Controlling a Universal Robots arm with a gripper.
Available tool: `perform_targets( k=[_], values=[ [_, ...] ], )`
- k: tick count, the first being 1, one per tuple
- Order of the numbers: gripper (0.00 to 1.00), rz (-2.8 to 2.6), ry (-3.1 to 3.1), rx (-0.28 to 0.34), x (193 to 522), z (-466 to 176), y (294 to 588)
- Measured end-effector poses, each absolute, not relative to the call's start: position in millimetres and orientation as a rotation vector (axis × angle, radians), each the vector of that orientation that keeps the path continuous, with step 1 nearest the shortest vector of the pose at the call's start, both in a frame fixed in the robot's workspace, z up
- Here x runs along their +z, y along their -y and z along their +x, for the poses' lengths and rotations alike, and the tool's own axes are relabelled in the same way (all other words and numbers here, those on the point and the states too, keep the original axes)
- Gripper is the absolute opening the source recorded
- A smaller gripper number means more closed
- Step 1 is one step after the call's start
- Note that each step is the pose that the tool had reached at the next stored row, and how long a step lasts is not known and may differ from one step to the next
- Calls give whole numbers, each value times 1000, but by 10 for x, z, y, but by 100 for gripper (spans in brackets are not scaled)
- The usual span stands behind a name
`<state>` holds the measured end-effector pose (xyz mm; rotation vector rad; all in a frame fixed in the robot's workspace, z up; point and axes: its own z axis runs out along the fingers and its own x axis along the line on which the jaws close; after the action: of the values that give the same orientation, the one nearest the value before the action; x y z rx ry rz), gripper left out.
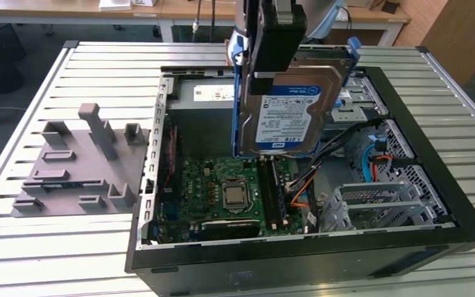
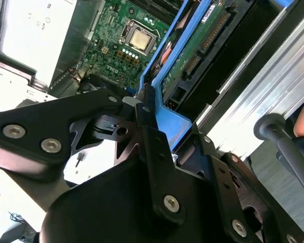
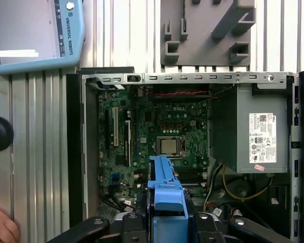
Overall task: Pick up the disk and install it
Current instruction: 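Insert the disk into the insertion slot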
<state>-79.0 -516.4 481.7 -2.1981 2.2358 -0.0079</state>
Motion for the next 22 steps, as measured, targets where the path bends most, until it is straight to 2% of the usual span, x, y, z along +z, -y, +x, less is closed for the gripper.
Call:
perform_targets(
  k=[22],
  values=[
    [36, -2198, -2236, -8, 4778, -540, 5314]
  ],
)
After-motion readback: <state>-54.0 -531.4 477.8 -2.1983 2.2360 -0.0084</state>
